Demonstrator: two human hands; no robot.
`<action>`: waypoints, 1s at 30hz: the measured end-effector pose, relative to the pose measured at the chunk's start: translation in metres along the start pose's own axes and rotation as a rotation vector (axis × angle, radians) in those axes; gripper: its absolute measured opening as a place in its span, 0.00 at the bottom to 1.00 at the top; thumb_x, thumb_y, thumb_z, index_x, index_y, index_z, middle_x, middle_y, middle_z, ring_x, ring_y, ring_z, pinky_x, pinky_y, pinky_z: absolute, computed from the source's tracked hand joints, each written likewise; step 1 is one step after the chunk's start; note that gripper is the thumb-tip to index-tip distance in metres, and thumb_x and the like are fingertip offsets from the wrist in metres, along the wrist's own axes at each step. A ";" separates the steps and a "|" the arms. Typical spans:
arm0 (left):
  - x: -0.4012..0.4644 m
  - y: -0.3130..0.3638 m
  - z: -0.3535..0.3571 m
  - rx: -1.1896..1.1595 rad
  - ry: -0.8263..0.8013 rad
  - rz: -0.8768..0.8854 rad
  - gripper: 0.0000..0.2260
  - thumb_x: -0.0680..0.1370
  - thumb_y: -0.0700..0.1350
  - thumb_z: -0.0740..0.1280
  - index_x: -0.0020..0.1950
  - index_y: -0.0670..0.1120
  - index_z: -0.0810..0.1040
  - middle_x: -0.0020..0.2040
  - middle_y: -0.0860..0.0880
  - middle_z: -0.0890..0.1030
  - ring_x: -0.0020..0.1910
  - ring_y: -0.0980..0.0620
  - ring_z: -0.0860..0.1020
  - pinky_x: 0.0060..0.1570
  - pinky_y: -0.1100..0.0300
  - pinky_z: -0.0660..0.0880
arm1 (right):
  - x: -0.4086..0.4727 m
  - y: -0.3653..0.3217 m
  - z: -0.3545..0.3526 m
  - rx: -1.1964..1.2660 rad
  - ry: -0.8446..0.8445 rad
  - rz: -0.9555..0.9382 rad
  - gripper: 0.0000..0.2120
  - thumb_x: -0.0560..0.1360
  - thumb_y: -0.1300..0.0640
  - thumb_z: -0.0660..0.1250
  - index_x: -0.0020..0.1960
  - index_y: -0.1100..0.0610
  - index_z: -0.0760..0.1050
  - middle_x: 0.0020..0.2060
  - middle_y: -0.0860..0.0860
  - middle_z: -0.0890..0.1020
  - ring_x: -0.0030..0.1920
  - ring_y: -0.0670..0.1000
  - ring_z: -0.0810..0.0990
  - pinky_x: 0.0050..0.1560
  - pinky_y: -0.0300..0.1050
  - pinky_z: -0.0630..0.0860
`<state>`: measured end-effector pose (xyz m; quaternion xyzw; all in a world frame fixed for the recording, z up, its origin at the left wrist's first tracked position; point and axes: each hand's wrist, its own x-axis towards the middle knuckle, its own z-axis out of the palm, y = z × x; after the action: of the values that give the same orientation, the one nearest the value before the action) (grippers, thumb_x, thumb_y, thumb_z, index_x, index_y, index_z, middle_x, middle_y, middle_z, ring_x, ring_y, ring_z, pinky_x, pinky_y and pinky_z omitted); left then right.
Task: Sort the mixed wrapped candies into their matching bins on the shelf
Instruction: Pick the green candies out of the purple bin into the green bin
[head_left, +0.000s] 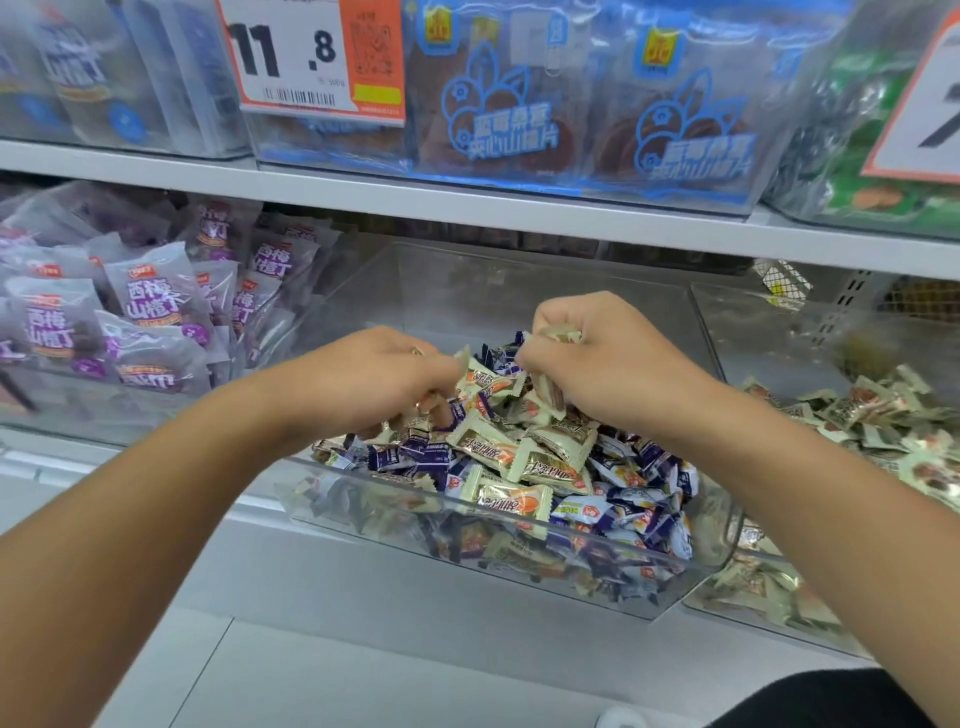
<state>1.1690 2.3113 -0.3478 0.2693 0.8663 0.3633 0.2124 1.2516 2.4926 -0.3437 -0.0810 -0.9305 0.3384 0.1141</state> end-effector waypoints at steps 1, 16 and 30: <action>0.001 0.000 0.002 -0.057 0.011 0.011 0.12 0.76 0.46 0.63 0.44 0.38 0.81 0.27 0.57 0.78 0.27 0.54 0.71 0.28 0.61 0.65 | -0.001 -0.002 -0.002 0.040 0.012 0.008 0.11 0.76 0.59 0.66 0.35 0.59 0.73 0.26 0.47 0.80 0.23 0.46 0.69 0.28 0.40 0.67; 0.006 -0.002 0.016 0.420 0.080 0.222 0.20 0.62 0.66 0.77 0.47 0.56 0.83 0.41 0.62 0.79 0.43 0.64 0.75 0.39 0.68 0.68 | 0.003 0.006 0.001 -0.491 -0.028 0.080 0.21 0.65 0.41 0.79 0.39 0.59 0.81 0.29 0.53 0.81 0.35 0.56 0.81 0.37 0.49 0.80; 0.020 -0.012 0.013 0.475 -0.070 0.201 0.22 0.64 0.62 0.77 0.54 0.56 0.82 0.63 0.57 0.79 0.63 0.54 0.75 0.61 0.58 0.71 | -0.008 0.014 -0.033 0.178 -0.085 0.173 0.18 0.78 0.53 0.66 0.30 0.54 0.69 0.29 0.55 0.68 0.32 0.53 0.64 0.38 0.48 0.63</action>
<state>1.1578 2.3231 -0.3688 0.4086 0.8883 0.1596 0.1360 1.2692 2.5222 -0.3294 -0.1359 -0.8904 0.4314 0.0517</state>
